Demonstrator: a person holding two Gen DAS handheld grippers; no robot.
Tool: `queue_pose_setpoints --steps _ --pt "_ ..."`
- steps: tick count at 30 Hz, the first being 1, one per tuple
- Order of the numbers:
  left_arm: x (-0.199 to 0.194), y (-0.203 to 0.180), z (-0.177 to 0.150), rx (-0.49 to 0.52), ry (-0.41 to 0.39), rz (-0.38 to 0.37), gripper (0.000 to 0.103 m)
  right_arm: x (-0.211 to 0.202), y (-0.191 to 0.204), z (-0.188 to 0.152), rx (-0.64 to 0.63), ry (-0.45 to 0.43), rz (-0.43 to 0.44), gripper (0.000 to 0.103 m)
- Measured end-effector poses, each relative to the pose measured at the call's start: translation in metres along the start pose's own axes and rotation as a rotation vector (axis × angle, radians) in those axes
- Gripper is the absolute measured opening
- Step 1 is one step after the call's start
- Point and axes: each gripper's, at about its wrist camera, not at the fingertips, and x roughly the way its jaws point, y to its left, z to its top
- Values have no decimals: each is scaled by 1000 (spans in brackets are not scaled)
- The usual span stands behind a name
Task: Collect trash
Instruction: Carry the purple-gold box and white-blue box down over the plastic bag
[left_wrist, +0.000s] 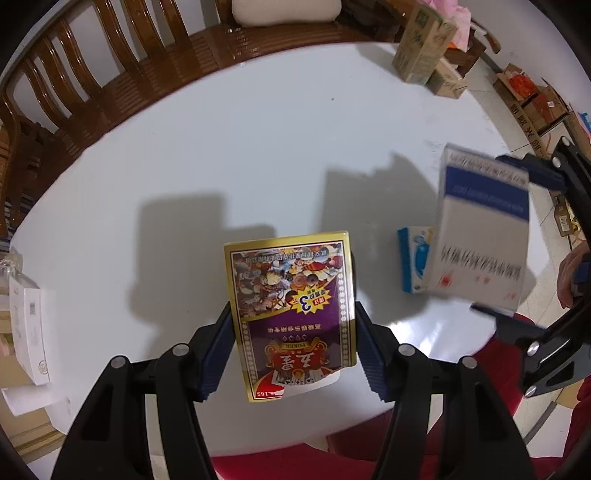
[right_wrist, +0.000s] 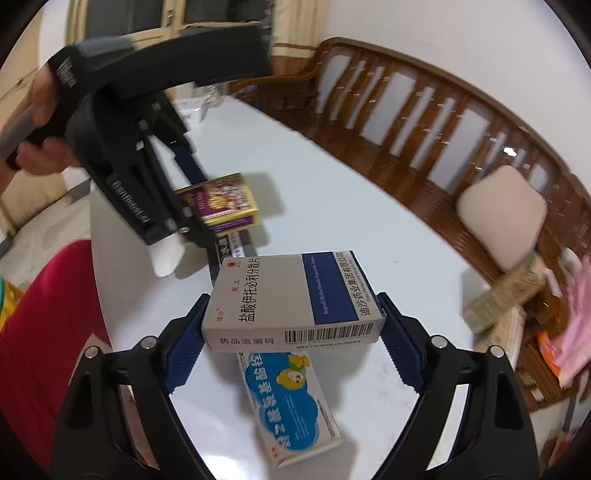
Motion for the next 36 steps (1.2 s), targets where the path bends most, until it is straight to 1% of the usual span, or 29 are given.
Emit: queue_pose_setpoints --steps 4,11,14,16,18,24,30,33,36 --pt "-23 -6 -27 2 -39 2 60 -35 12 5 53 -12 -74 84" --pt "-57 -20 -72 -4 -114 0 60 -93 39 12 147 -30 -172 84" --pt "-66 -27 -91 -2 -140 -7 60 -119 59 12 144 -41 -214 84" --pt "-71 -34 -106 6 -153 -15 60 -132 70 12 149 -48 -227 84" --pt "-75 -38 -117 10 -163 -29 60 -145 80 10 162 -52 -222 84" --pt "-77 -57 -153 27 -182 -47 60 -167 110 -1 152 -51 -242 84" --pt "-66 -64 -180 16 -172 -76 60 -176 132 -21 173 -37 -237 84" --pt "-55 -70 -195 17 -162 -94 60 -179 147 -32 166 -26 -248 84" --pt "-42 -79 -207 23 -149 -97 60 -176 156 -41 179 -11 -236 84"
